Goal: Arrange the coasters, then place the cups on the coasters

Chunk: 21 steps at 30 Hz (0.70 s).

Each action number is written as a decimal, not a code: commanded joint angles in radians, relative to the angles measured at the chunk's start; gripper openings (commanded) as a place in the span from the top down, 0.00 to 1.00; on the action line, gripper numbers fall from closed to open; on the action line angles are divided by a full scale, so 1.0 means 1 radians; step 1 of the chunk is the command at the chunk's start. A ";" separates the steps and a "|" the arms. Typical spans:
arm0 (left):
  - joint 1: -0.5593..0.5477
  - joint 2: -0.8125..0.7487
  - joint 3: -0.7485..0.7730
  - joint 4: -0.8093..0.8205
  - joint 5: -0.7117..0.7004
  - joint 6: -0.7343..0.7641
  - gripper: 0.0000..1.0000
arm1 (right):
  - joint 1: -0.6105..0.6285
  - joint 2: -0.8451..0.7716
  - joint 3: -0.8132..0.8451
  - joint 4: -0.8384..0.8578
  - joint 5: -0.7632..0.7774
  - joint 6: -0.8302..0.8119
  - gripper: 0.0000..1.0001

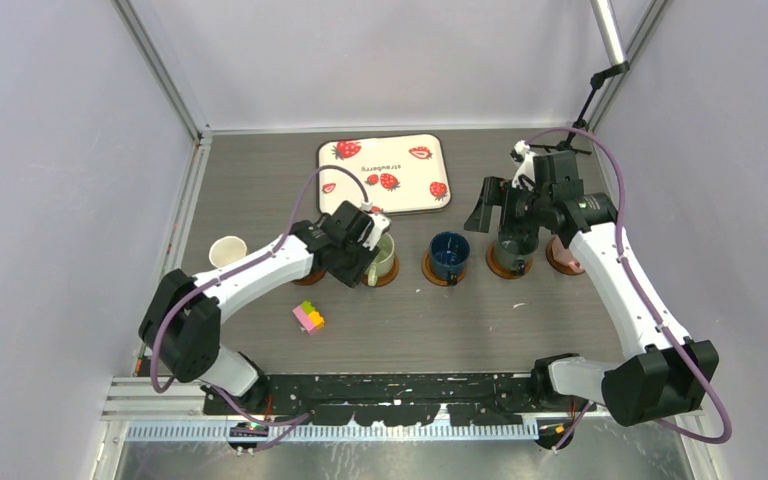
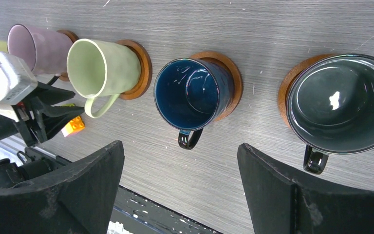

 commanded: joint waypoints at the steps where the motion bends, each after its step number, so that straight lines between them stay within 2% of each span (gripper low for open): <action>1: -0.018 0.025 0.041 0.050 -0.004 -0.034 0.62 | -0.008 -0.010 0.017 0.021 -0.020 0.015 0.10; 21: -0.035 0.072 0.078 0.062 0.008 -0.069 0.51 | -0.019 0.007 0.000 0.037 -0.043 0.029 0.09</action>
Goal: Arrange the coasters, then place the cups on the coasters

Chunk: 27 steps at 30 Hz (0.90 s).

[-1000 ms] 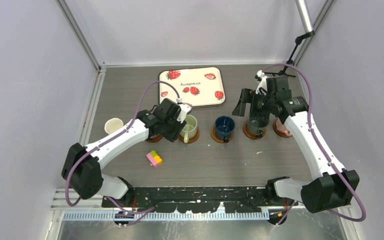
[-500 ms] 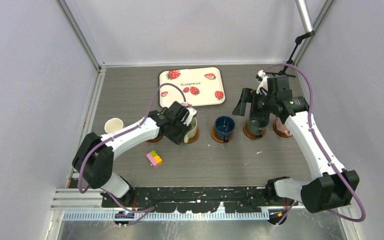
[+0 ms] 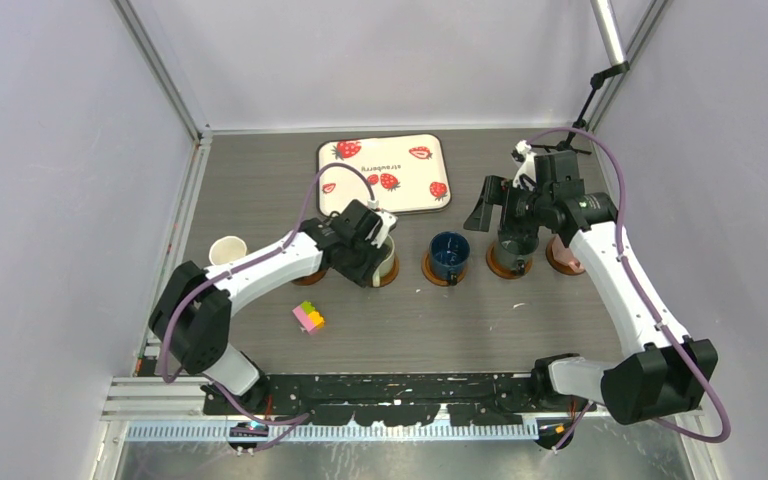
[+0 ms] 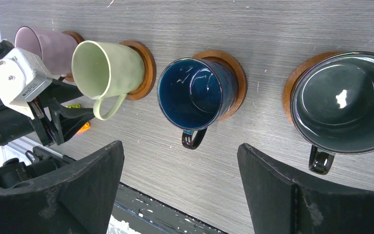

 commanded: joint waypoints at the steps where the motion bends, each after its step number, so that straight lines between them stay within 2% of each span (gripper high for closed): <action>1: -0.005 0.004 0.042 0.027 0.006 -0.004 0.51 | -0.007 0.005 0.001 0.036 -0.023 0.009 0.09; 5: -0.005 -0.018 0.070 -0.033 0.033 0.065 0.43 | -0.006 0.010 0.010 0.032 -0.026 -0.009 0.09; 9: 0.009 -0.063 0.117 -0.147 0.108 0.135 0.31 | -0.006 0.033 0.036 0.017 -0.029 -0.042 0.09; 13: 0.081 -0.125 0.145 -0.222 0.164 0.180 0.15 | -0.010 0.067 0.084 0.013 -0.044 -0.086 0.09; 16: 0.193 -0.143 0.203 -0.288 0.263 0.219 0.02 | -0.017 0.103 0.137 0.012 -0.058 -0.118 0.09; 17: 0.242 -0.145 0.234 -0.310 0.307 0.233 0.00 | -0.022 0.114 0.157 0.010 -0.065 -0.130 0.09; 20: 0.386 -0.138 0.308 -0.375 0.433 0.282 0.00 | -0.057 0.155 0.222 0.004 -0.094 -0.163 0.09; 27: 0.699 -0.121 0.400 -0.419 0.566 0.332 0.00 | -0.253 0.237 0.283 0.005 -0.238 -0.191 0.09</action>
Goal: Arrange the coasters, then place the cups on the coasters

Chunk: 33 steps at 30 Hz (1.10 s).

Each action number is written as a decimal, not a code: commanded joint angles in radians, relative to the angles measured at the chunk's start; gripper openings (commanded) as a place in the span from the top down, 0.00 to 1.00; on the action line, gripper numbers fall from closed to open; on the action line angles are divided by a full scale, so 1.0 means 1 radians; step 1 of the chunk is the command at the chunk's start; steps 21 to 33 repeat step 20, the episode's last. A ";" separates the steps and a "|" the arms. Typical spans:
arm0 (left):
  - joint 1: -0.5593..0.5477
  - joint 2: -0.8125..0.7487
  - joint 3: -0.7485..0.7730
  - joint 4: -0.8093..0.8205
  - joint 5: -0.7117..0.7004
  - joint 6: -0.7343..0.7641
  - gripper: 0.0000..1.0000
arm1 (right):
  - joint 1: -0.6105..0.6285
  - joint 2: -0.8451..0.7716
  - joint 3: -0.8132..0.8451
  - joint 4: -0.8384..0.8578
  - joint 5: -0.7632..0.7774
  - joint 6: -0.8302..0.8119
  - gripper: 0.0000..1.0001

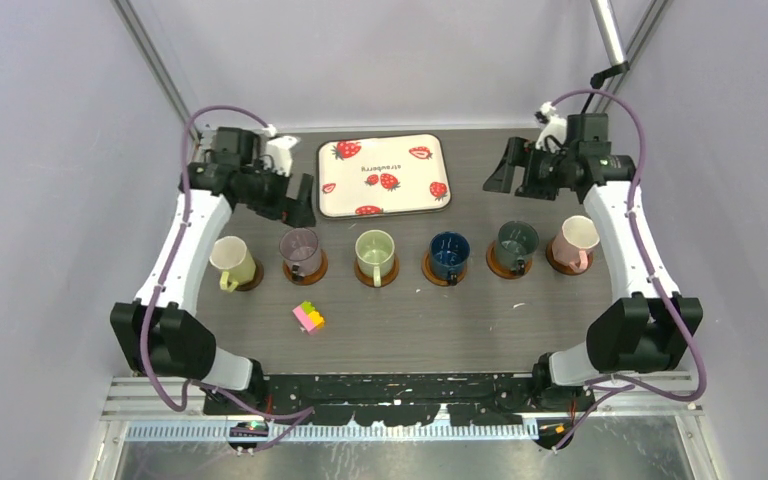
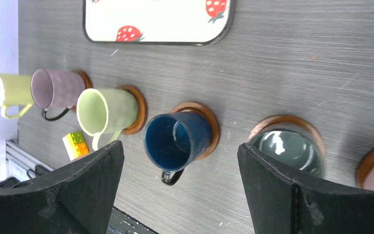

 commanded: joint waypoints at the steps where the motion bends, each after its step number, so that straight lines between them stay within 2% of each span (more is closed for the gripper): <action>1: 0.158 -0.018 0.042 -0.058 0.140 0.063 0.00 | -0.129 0.033 0.037 0.010 -0.121 -0.044 0.09; 5: 0.315 -0.016 0.029 -0.027 0.174 0.075 0.00 | -0.235 0.053 0.021 0.008 -0.189 -0.074 0.09; 9: 0.370 -0.019 0.008 0.013 0.164 0.061 0.00 | -0.277 0.069 0.005 0.021 -0.191 -0.083 0.09; 16: 0.374 -0.035 -0.047 0.082 0.140 0.011 0.00 | -0.277 0.073 -0.042 0.101 -0.203 -0.028 0.09; 33: 0.374 -0.042 -0.048 0.100 0.117 0.005 0.00 | -0.277 0.073 -0.037 0.103 -0.194 -0.033 0.09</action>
